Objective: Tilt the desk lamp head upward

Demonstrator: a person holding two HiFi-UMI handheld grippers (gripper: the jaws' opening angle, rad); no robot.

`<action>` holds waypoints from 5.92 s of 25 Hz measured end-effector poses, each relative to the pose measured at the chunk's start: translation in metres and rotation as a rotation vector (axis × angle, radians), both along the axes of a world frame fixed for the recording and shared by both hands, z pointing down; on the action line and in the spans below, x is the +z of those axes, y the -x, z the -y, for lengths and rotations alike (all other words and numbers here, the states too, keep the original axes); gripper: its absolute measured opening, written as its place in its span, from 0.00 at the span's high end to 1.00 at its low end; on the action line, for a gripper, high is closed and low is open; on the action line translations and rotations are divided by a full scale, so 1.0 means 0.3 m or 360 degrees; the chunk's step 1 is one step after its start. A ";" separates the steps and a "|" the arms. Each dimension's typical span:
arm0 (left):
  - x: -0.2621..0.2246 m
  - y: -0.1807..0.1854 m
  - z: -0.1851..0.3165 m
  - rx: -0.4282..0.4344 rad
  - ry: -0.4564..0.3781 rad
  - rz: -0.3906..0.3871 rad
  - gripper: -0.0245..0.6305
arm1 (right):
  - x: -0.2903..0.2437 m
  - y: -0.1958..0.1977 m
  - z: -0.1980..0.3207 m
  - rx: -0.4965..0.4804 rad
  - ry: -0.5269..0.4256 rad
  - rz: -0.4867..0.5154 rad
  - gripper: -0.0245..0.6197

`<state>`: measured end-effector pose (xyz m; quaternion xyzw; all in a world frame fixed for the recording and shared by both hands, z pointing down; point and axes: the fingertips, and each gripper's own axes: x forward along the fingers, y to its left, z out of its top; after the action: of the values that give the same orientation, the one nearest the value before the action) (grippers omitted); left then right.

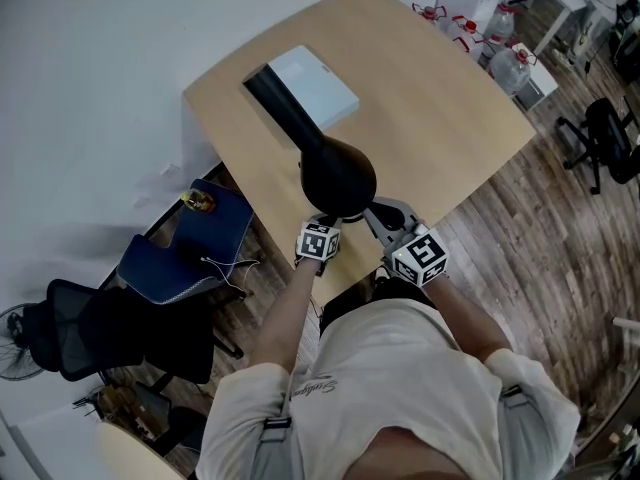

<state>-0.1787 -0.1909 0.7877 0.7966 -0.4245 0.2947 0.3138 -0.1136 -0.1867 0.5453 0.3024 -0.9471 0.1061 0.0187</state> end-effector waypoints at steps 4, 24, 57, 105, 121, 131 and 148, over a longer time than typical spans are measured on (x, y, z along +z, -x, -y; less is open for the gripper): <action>0.001 0.005 0.004 0.0006 0.0007 -0.0014 0.94 | -0.004 -0.004 -0.003 -0.0001 -0.0024 0.0009 0.97; 0.002 0.007 0.008 0.0043 0.0024 -0.0031 0.94 | -0.317 -0.052 -0.031 -0.0011 -0.0251 0.0010 0.97; 0.019 -0.010 -0.007 0.0138 0.0078 0.0152 0.94 | -0.752 -0.076 -0.094 -0.0189 -0.0094 -0.0002 0.97; 0.012 -0.026 0.004 0.0155 0.0058 0.0156 0.94 | -1.040 0.016 -0.056 -0.0317 -0.0395 -0.0394 0.97; 0.019 -0.026 0.005 0.0100 0.0059 0.0226 0.94 | -0.989 -0.095 -0.068 -0.0187 -0.0300 -0.0182 0.97; -0.193 -0.024 -0.053 -0.0147 -0.0096 -0.0016 0.94 | -0.779 -0.177 -0.081 -0.0111 -0.0210 -0.0128 0.97; -0.811 -0.071 -0.179 -0.0499 -0.0570 -0.0185 0.94 | -0.410 -0.217 -0.093 -0.0214 -0.0062 -0.0007 0.97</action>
<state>-0.1574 -0.1371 0.5443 0.7795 -0.5697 0.1161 0.2333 -0.0484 -0.1589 0.4223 0.2386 -0.9671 0.0854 0.0220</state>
